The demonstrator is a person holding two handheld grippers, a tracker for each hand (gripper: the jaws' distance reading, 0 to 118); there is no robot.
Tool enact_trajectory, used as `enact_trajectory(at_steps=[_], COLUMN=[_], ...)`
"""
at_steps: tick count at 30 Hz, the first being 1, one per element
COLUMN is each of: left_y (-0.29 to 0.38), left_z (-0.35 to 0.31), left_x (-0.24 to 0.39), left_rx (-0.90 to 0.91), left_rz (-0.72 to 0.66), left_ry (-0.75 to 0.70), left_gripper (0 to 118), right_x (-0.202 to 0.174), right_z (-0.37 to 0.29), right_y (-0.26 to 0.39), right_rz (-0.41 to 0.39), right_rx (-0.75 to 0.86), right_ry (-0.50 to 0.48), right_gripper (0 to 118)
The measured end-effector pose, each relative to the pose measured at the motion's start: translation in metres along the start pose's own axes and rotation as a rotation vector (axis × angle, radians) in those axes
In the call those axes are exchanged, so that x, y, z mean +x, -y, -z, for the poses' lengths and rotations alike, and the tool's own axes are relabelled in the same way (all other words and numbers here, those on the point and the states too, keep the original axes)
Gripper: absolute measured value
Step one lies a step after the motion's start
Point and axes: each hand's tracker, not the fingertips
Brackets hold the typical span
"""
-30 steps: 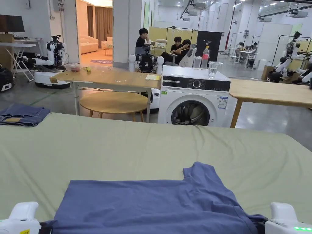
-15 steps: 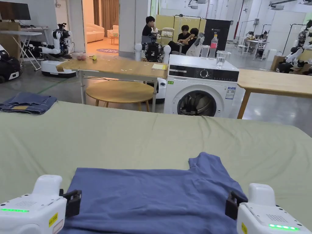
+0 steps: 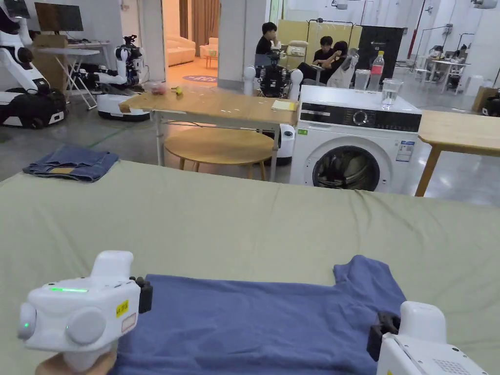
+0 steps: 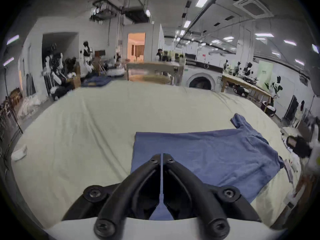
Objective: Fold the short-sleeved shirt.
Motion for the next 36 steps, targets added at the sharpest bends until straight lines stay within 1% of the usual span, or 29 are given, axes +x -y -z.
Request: enact_trajectory(at_steps=[1,6,8,11,12,14,19,20,21,22,23,24,25,26,27,30,32,33,34,35,36], left_y=[-0.012,-0.062,-0.077,-0.089,-0.09,-0.09,-0.069,-0.068,-0.068,-0.068,-0.064,-0.061,-0.058,-0.057,-0.056,-0.054,-0.058,-0.061,-0.066,-0.071,-0.073], left_z=[0.017,0.094,0.122,0.16,0.169,0.192,0.227,0.222,0.218,0.218,0.215,0.214,0.212,0.211,0.212,0.206,0.186,0.178,0.172,0.164,0.158], left_x=[-0.012,-0.049,-0.057,-0.064,-0.064,-0.064,-0.058,-0.054,-0.048,-0.041,-0.035,-0.029,-0.024,-0.02,-0.024,-0.021,-0.018,-0.02,-0.023,-0.027,-0.028], left_rx=[-0.073,-0.201,-0.283,-0.378,-0.386,-0.434,-0.563,-0.534,-0.49,-0.497,-0.466,-0.459,-0.444,-0.447,-0.447,-0.427,-0.375,-0.334,-0.333,-0.32,-0.293], left_rz=[-0.018,-0.063,-0.085,-0.102,-0.103,-0.072,-0.027,-0.016,-0.004,0.009,0.07,0.111,0.135,0.127,0.127,0.15,0.163,0.136,0.084,0.055,0.055], left_ry=[0.022,0.014,0.035,0.055,0.04,-0.013,-0.067,-0.062,-0.091,-0.115,-0.131,-0.115,-0.11,-0.103,-0.092,-0.081,-0.075,-0.085,-0.045,-0.03,-0.035], left_gripper=[0,0,2,47,54,58,58,58,57,53,41,32,21,5,0,0,0,0,0,0,0], right_x=[-0.001,0.001,0.003,0.008,0.009,0.013,0.019,0.02,0.022,0.024,0.025,0.027,0.029,0.031,0.033,0.044,0.057,0.064,0.073,0.083,0.091], right_z=[0.005,0.028,0.036,0.049,0.051,0.057,0.066,0.067,0.069,0.069,0.07,0.071,0.072,0.074,0.076,0.084,0.092,0.098,0.106,0.116,0.125], right_y=[-0.001,-0.003,-0.002,0.002,0.004,0.008,0.015,0.016,0.017,0.017,0.017,0.017,0.016,0.014,0.012,-0.001,-0.018,-0.026,-0.037,-0.048,-0.055], right_rz=[-0.016,-0.04,-0.047,-0.048,-0.049,-0.047,-0.053,-0.051,-0.05,-0.047,-0.042,-0.036,-0.027,-0.021,-0.014,0.019,0.034,0.032,0.022,0.02,0.018], right_rx=[-0.009,-0.038,-0.055,-0.082,-0.09,-0.111,-0.144,-0.148,-0.153,-0.156,-0.161,-0.165,-0.167,-0.171,-0.175,-0.191,-0.198,-0.199,-0.212,-0.226,-0.238], right_ry=[0.001,0.003,0.01,0.022,0.028,0.033,0.052,0.055,0.057,0.058,0.059,0.06,0.06,0.062,0.064,0.064,0.073,0.077,0.086,0.088,0.092], right_gripper=[0,0,0,0,0,0,0,0,0,0,0,0,0,0,0,0,1,1,4,9,23])
